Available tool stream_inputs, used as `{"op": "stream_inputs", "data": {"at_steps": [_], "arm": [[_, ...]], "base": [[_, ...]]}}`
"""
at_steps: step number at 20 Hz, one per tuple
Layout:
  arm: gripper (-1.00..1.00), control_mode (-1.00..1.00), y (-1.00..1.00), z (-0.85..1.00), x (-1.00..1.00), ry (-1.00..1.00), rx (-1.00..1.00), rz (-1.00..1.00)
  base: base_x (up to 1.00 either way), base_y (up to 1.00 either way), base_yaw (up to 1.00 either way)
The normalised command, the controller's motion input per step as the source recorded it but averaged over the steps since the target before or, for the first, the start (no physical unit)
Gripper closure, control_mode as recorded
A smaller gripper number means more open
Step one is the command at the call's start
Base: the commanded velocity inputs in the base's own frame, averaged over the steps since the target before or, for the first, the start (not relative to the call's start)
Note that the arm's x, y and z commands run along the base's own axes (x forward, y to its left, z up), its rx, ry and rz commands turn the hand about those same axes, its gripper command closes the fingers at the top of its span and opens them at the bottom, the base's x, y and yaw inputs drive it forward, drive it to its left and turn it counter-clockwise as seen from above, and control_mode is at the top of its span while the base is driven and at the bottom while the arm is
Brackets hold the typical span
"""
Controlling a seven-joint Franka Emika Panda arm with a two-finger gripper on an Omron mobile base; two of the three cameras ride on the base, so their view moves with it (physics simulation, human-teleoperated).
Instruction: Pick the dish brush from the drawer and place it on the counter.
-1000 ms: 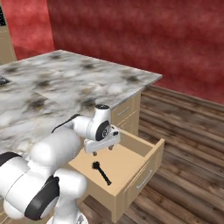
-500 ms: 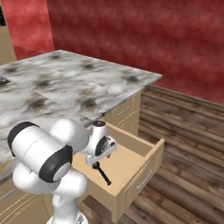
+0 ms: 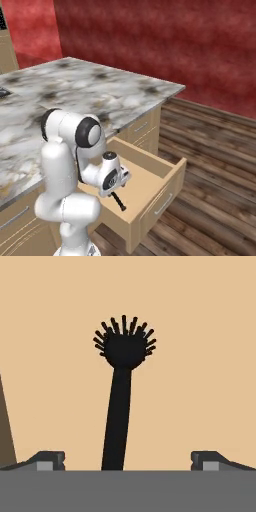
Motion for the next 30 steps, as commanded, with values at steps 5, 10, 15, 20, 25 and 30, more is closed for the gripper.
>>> {"op": "stream_inputs", "data": {"at_steps": [5, 10, 15, 20, 25, 30], "arm": [[-1.0, -1.0, -0.01, -0.54, 0.71, 0.08, 0.01, 0.0], [-1.0, -1.0, -0.18, -0.49, 0.52, 0.16, 0.03, 0.0], [-1.0, -1.0, -0.41, -0.69, 0.04, 0.19, 0.01, 0.0], [1.0, -1.0, -0.17, -0.82, 0.0, 0.15, 0.0, 0.0], [1.0, -1.0, -0.17, -0.69, 0.0, 0.13, 0.0, -0.02], [1.0, -1.0, -0.61, -0.2, -0.25, 0.03, 0.14, -0.07]], "base": [[0.0, 0.0, 0.0], [0.0, 0.0, 0.0], [0.0, 0.0, 0.0], [0.0, 0.0, 0.0], [0.0, 0.0, 0.0], [0.0, 0.0, 0.0]]}}
